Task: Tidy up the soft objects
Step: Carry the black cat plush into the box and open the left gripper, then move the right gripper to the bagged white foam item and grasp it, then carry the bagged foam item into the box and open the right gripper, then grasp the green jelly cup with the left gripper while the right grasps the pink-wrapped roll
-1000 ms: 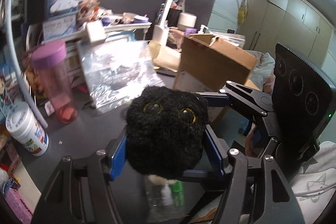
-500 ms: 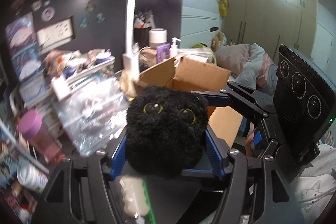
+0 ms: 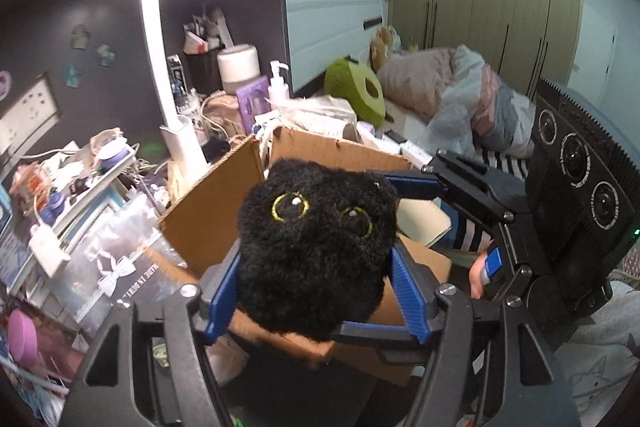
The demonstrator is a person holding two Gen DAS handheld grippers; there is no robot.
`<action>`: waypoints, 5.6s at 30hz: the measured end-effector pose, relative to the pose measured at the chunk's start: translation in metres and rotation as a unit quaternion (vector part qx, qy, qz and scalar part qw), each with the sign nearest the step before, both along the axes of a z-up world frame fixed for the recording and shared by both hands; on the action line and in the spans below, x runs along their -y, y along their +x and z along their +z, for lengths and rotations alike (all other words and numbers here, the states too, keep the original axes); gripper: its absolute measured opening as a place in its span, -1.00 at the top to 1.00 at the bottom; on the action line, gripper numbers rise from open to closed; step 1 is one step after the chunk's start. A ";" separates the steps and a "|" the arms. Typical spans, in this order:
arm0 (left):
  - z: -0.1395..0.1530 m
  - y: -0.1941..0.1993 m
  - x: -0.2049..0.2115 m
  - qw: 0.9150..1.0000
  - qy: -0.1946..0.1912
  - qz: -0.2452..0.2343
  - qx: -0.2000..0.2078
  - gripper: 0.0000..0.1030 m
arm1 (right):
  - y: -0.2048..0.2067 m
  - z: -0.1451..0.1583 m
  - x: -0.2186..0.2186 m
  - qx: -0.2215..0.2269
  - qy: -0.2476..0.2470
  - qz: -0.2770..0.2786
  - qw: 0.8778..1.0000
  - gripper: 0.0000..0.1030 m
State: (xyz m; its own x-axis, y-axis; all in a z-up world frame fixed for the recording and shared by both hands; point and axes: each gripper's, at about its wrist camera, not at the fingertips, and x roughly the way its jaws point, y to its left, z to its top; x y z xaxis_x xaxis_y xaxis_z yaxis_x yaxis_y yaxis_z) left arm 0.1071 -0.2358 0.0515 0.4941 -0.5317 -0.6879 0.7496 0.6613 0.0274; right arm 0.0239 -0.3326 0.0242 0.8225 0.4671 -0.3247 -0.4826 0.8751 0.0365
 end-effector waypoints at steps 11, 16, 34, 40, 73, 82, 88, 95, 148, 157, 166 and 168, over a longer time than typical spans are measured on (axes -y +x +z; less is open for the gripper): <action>-0.016 0.022 0.011 0.999 0.030 0.005 -0.023 -0.53 | 0.022 -0.015 0.013 -0.031 -0.018 -0.005 0.999 -0.75; -0.006 0.018 -0.010 1.000 -0.001 0.018 -0.021 -0.57 | 0.019 -0.012 0.009 -0.031 -0.018 -0.007 0.999 -0.75; 0.004 -0.061 -0.200 0.981 -0.101 0.154 0.054 -0.57 | -0.028 0.020 -0.100 0.021 -0.043 0.058 0.997 -0.75; -0.033 -0.074 -0.264 0.969 -0.105 0.217 0.049 -0.57 | -0.032 -0.004 -0.159 -0.031 -0.065 0.113 0.991 -0.75; -0.160 -0.055 -0.358 0.950 -0.136 0.280 -0.009 -0.56 | 0.059 -0.141 -0.283 -0.308 -0.075 0.147 0.937 -0.74; -0.167 -0.044 -0.356 0.951 -0.135 0.276 -0.027 -0.56 | 0.050 -0.140 -0.273 -0.275 -0.147 0.141 0.940 -0.30; -0.164 -0.040 -0.339 0.956 -0.148 0.248 -0.048 -0.56 | 0.043 -0.136 -0.268 -0.253 -0.158 0.145 0.943 0.28; -0.132 -0.048 -0.302 0.966 -0.172 0.189 -0.050 -0.56 | 0.025 -0.103 -0.256 -0.192 -0.127 0.173 0.958 0.29; -0.011 0.036 -0.005 0.999 -0.035 0.033 0.020 -0.45 | 0.044 -0.018 -0.011 -0.040 -0.133 -0.052 0.989 -0.23; 0.005 0.016 -0.068 0.993 -0.075 0.081 0.050 -0.56 | 0.028 0.000 -0.028 -0.024 -0.132 -0.046 0.990 -0.24; 0.002 -0.009 -0.162 0.977 -0.076 0.176 0.088 -0.59 | 0.005 0.022 -0.087 -0.005 -0.105 0.024 0.994 -0.24; -0.004 -0.013 -0.184 0.974 -0.078 0.194 0.089 -0.59 | 0.002 0.022 -0.106 -0.007 -0.104 0.043 0.994 -0.24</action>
